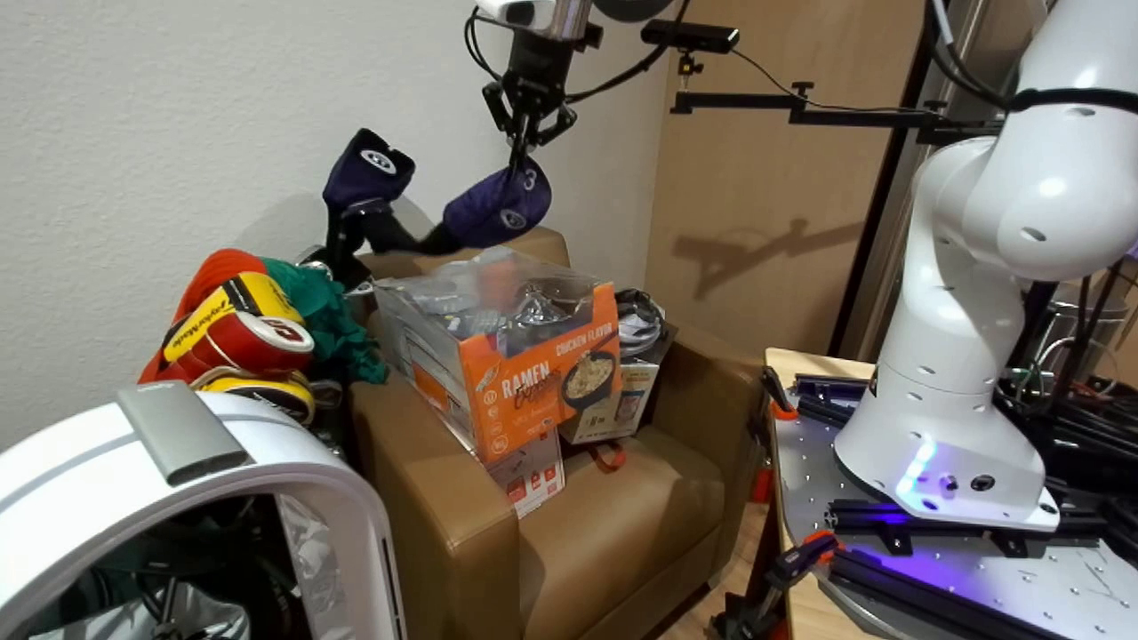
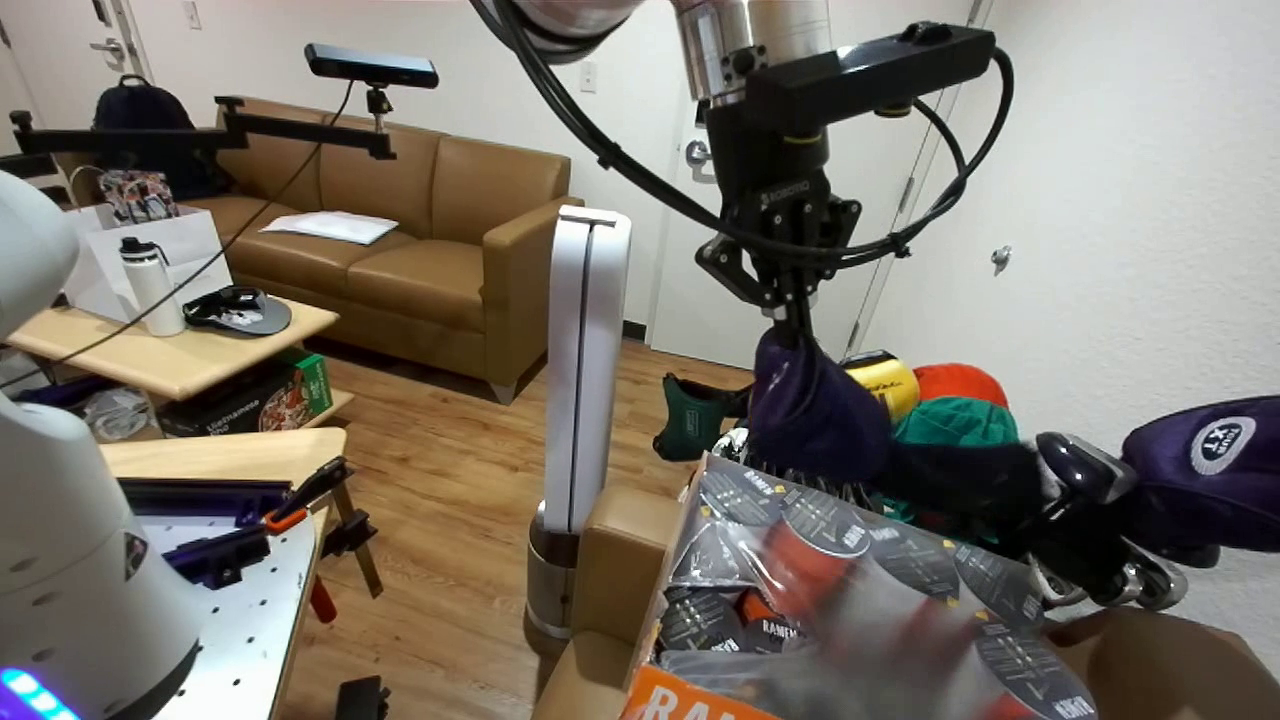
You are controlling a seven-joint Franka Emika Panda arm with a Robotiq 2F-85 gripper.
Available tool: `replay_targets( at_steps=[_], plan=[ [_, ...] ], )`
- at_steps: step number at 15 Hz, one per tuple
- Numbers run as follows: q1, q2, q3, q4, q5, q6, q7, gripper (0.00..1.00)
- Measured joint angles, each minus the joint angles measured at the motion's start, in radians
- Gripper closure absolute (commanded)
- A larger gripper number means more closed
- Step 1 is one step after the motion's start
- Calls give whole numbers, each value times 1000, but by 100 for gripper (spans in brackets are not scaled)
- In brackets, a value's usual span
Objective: Take the cover off the golf club
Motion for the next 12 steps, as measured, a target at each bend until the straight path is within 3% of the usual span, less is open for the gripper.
replay_targets(
  at_steps=[6, 12],
  plan=[
    [19, -13, -35, -3, 149, -54, -194, 94],
    [13, 75, -148, 64, 381, -70, -563, 94]
  ],
)
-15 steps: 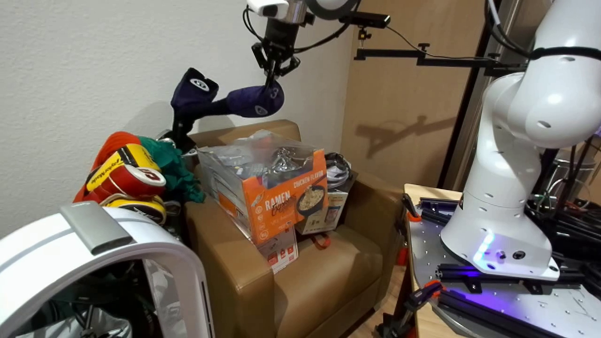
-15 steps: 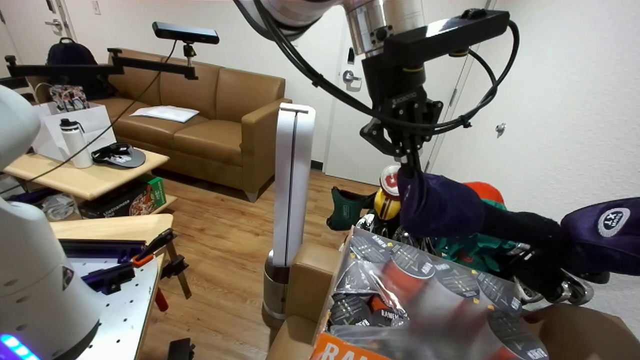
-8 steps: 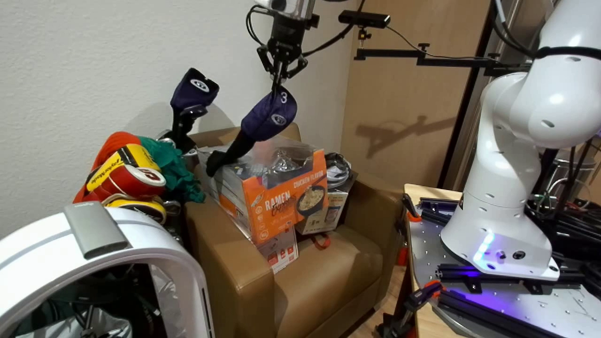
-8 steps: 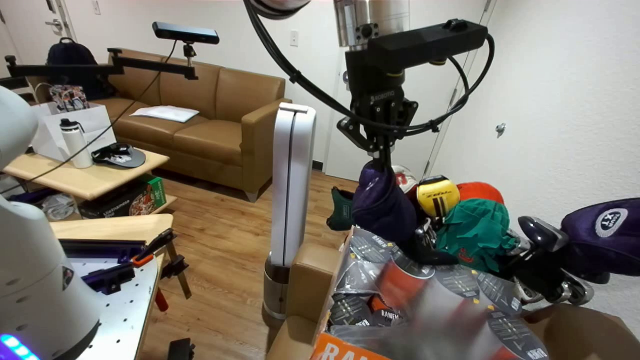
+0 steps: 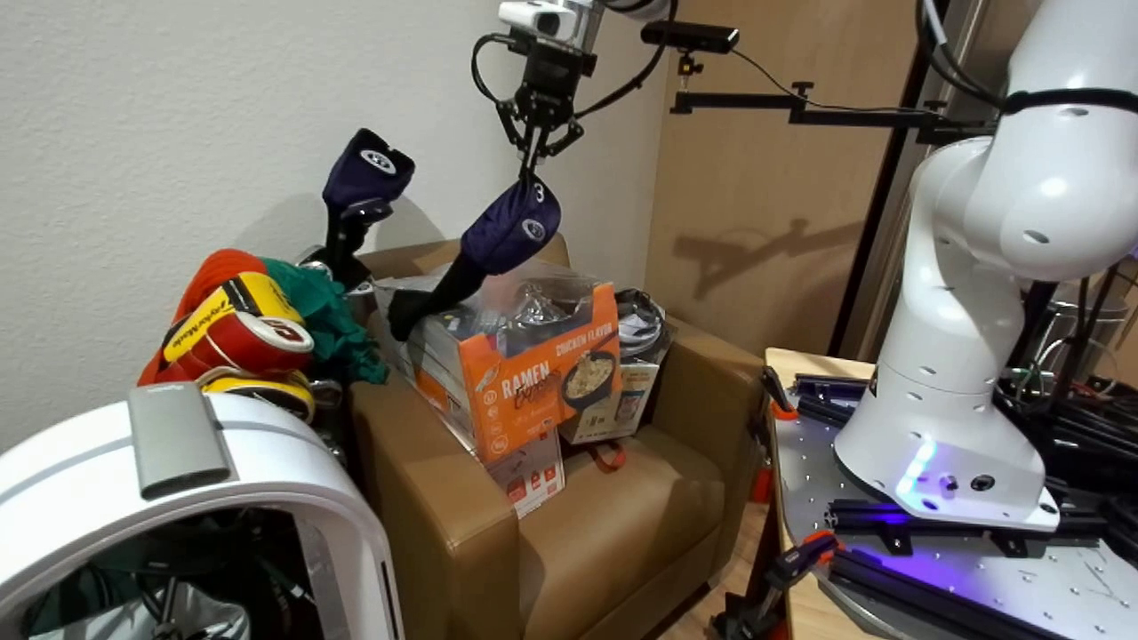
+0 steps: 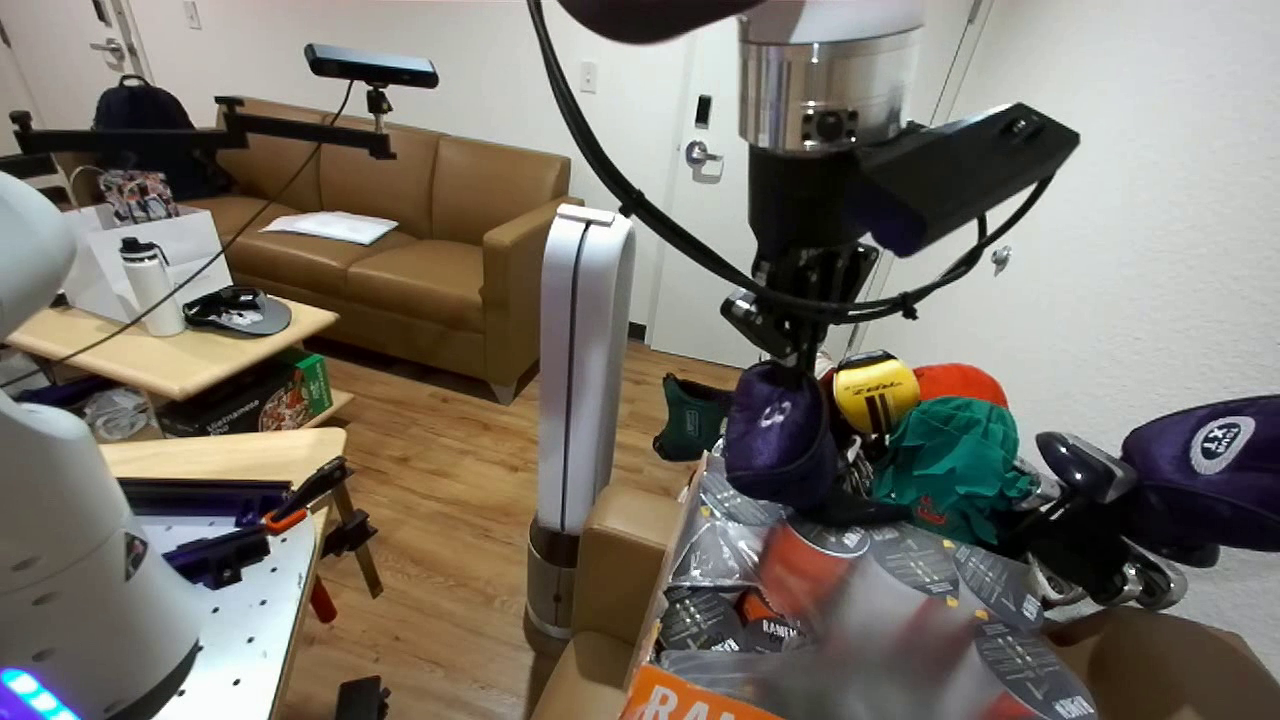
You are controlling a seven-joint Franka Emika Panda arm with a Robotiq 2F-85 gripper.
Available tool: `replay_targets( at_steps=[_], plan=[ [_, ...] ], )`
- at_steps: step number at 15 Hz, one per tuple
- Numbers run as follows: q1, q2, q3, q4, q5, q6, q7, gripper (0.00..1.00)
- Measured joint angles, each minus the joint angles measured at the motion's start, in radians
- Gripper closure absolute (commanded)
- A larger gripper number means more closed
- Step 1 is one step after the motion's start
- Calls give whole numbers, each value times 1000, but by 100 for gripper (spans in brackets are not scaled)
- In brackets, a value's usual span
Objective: Take the cover off the golf club
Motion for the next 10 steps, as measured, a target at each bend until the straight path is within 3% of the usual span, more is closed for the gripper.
replay_targets(
  at_steps=[5, 10],
  plan=[
    [-43, 161, -11, 179, 99, -123, -139, 94],
    [-96, 360, 58, 413, 112, -262, -195, 94]
  ],
)
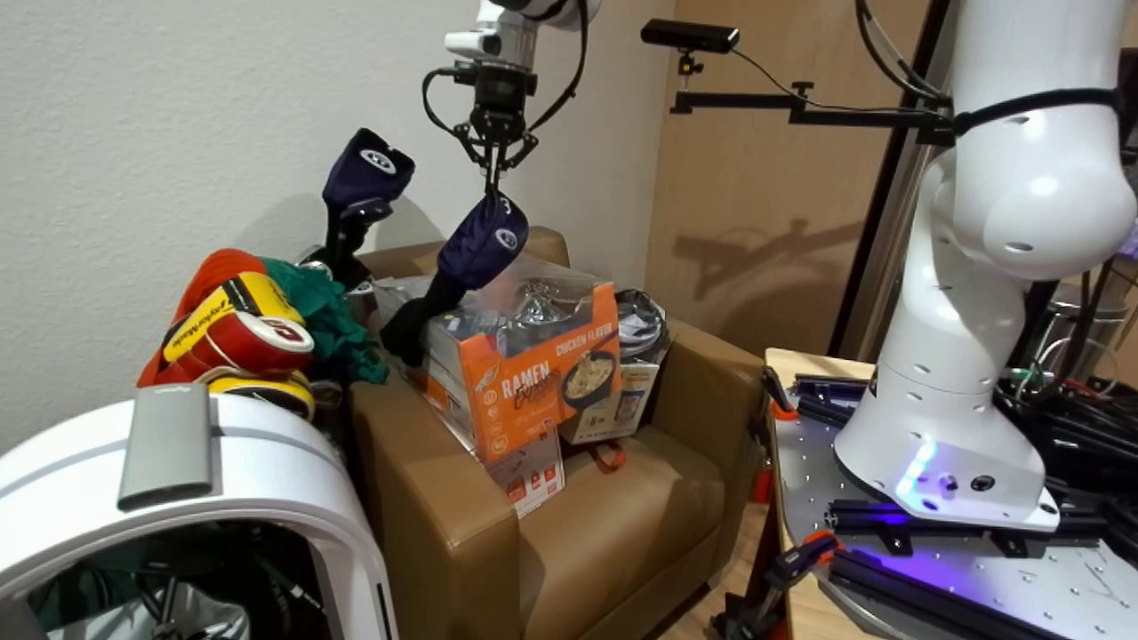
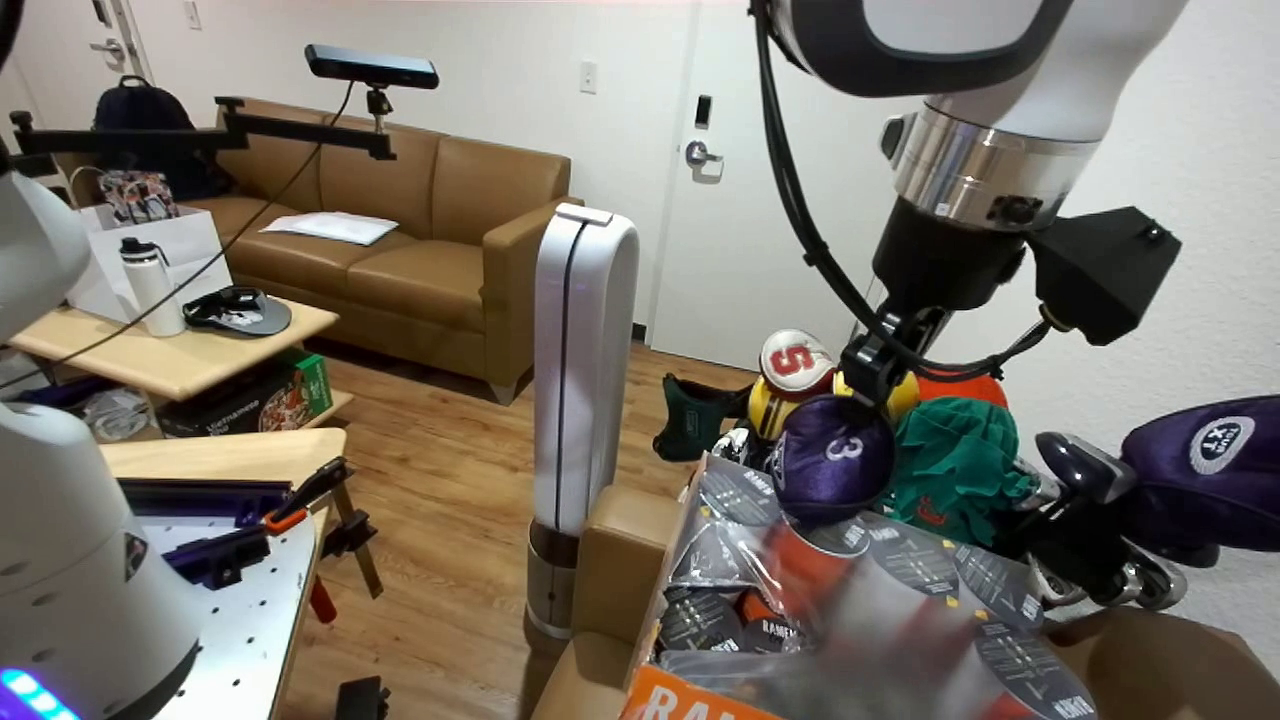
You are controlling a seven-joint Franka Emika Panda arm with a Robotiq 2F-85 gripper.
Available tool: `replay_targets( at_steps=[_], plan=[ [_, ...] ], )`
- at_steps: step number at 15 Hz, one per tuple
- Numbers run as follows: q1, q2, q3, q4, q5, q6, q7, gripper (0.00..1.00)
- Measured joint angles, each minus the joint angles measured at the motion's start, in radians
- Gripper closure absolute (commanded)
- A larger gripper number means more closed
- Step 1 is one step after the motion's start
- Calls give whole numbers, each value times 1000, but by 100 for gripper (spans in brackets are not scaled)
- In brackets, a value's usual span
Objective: Take the cover off the golf club
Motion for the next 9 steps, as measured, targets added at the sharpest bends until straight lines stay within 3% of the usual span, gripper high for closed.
replay_targets(
  at_steps=[4, 5, 6, 9],
  plan=[
    [-23, 151, 56, 184, -58, -92, -4, 93],
    [-26, 180, 65, 223, -80, -116, -4, 88],
    [-30, 205, 73, 258, -103, -137, -2, 68],
    [-31, 257, 81, 329, -170, -182, 22, 51]
  ],
)
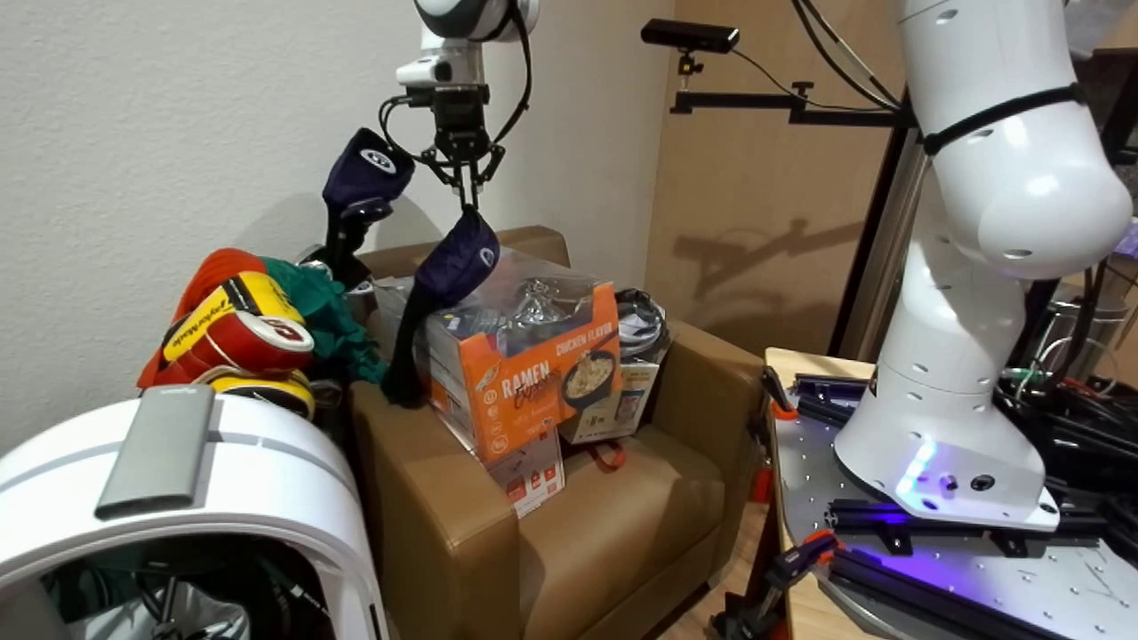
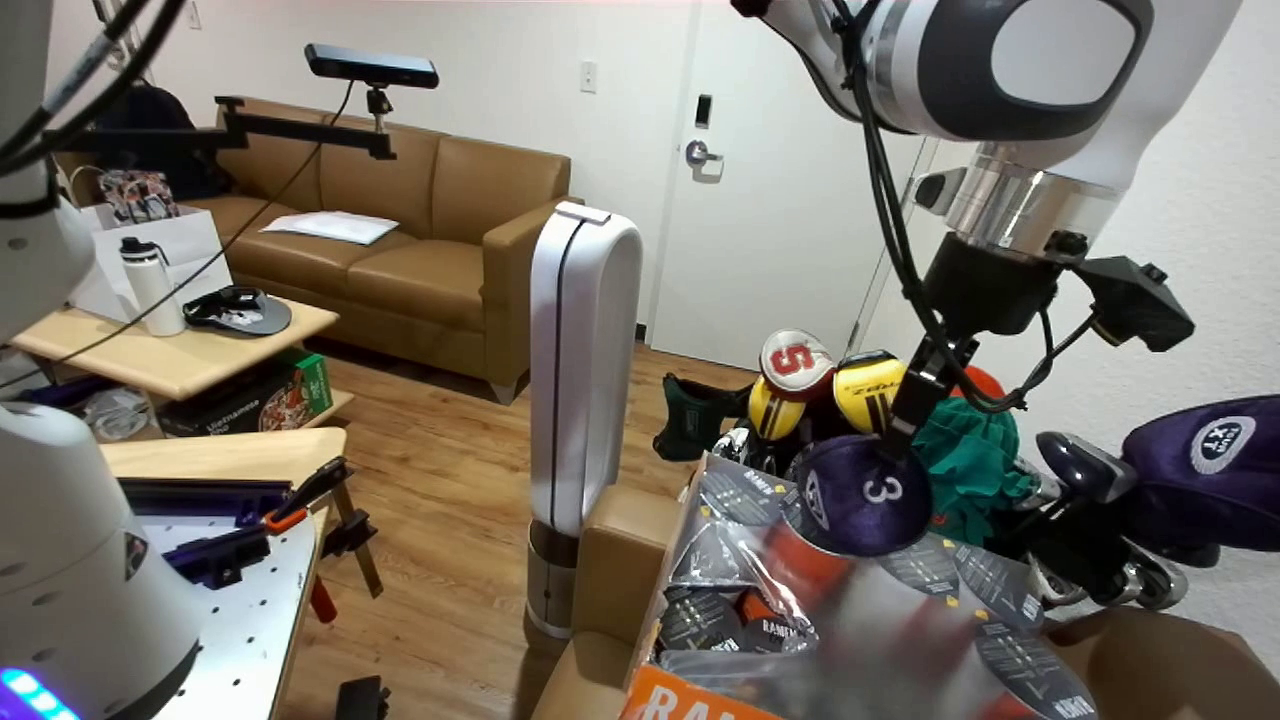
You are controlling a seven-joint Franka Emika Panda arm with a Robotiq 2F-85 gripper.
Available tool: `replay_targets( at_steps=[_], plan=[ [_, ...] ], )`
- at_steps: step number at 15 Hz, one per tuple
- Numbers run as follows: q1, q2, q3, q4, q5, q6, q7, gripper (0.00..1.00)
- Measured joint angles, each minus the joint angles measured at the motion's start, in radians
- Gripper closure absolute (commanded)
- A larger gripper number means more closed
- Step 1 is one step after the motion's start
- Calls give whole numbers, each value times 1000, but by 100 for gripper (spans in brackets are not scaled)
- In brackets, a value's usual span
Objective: Take the cover off the golf club
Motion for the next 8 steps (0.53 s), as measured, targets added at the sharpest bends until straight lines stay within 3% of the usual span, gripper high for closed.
replay_targets(
  at_steps=[5, 8],
  plan=[
    [-1, 11, 7, 33, -44, -10, 30, 20],
    [-2, 11, 29, 43, -44, 51, 30, 2]
  ],
)
